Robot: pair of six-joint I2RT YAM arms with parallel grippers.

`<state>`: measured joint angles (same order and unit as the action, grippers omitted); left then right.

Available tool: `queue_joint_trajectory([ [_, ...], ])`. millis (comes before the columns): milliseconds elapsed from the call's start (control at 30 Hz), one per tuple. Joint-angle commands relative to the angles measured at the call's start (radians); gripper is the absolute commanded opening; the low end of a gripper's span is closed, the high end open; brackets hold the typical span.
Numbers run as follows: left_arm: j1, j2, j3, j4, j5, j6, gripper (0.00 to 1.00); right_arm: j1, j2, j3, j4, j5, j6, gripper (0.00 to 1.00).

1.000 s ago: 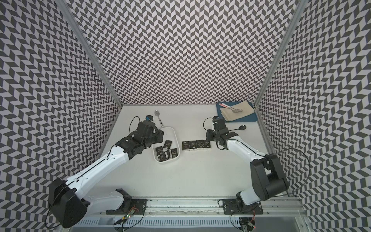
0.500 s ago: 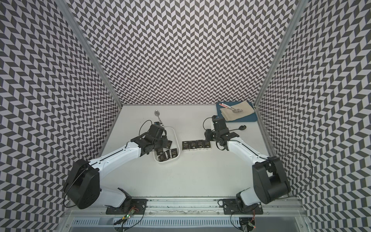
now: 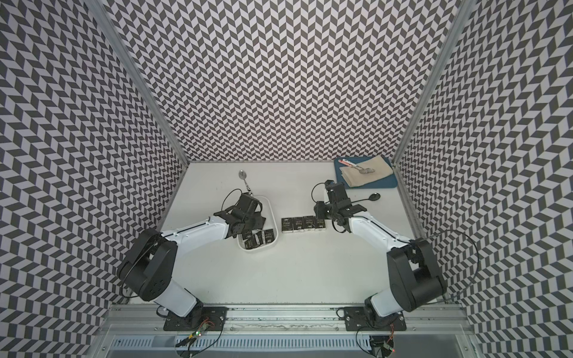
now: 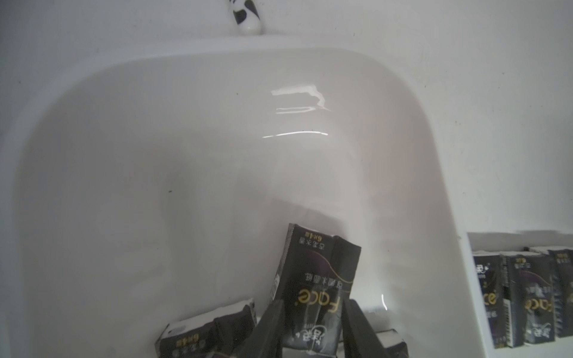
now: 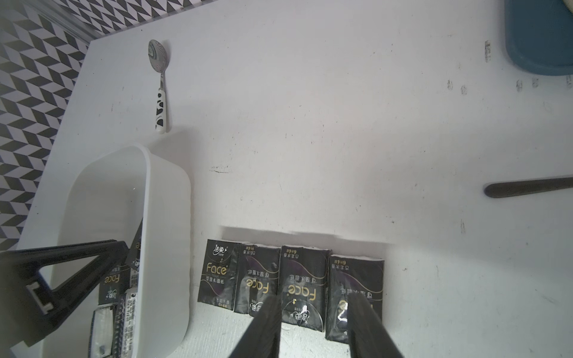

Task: Take the pocket tissues out of the storage box
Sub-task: Pick up the pocket tissues from the storage box.

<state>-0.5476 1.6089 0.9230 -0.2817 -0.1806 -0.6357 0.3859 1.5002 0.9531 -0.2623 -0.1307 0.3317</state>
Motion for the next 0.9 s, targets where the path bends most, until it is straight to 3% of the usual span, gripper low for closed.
queue_joint_trajectory([
  [0, 0.006, 0.027, -0.015, 0.050, -0.020, -0.015, 0.36, 0.006, -0.005, 0.001, 0.013, 0.006, -0.016, 0.40],
  [367, 0.019, 0.068, 0.036, 0.019, -0.079, -0.001, 0.36, 0.016, -0.003, 0.029, -0.023, 0.016, -0.031, 0.40],
  [867, 0.016, 0.086, -0.028, 0.070, -0.023, -0.004, 0.35, 0.024, -0.019, 0.019, -0.021, 0.020, -0.026, 0.41],
])
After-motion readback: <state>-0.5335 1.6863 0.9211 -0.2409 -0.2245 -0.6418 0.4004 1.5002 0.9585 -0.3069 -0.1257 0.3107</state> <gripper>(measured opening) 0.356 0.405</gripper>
